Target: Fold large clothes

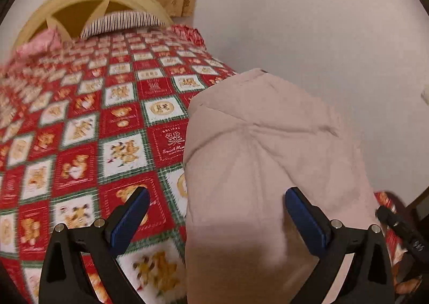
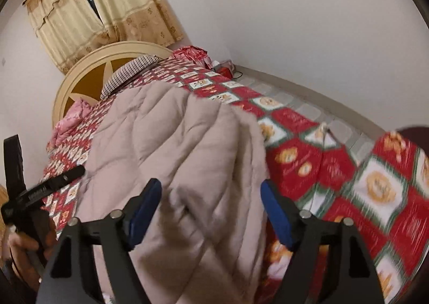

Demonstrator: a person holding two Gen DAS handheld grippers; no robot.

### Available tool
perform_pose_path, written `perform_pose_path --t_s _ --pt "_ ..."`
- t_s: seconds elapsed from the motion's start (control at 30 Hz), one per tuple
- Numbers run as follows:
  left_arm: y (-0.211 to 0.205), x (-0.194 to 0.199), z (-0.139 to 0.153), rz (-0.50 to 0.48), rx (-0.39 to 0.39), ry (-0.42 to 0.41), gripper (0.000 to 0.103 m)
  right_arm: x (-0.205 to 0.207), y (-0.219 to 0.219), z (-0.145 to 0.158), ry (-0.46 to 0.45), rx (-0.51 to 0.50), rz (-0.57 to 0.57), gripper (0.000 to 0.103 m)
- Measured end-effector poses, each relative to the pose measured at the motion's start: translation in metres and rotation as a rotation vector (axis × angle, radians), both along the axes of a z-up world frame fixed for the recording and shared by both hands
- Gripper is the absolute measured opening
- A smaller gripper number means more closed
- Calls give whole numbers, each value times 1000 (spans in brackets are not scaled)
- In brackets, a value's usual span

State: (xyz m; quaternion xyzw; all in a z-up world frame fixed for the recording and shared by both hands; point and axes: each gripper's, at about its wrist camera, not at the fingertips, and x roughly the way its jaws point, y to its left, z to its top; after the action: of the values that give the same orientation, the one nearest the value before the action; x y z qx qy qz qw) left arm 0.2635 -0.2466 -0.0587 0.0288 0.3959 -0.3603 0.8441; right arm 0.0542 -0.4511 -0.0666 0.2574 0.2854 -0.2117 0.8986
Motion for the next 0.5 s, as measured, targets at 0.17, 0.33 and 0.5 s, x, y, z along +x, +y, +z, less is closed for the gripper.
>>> perform_pose_path --t_s 0.17,0.33,0.5 --pt "-4 31 -42 -23 -133 244 102 26 -31 -45 94 161 50 82" --pt "-8 41 -69 -73 -231 432 101 27 -50 -81 -45 395 65 83" --pt "-46 1 -41 -193 -129 262 100 30 -31 -69 -58 363 152 44"
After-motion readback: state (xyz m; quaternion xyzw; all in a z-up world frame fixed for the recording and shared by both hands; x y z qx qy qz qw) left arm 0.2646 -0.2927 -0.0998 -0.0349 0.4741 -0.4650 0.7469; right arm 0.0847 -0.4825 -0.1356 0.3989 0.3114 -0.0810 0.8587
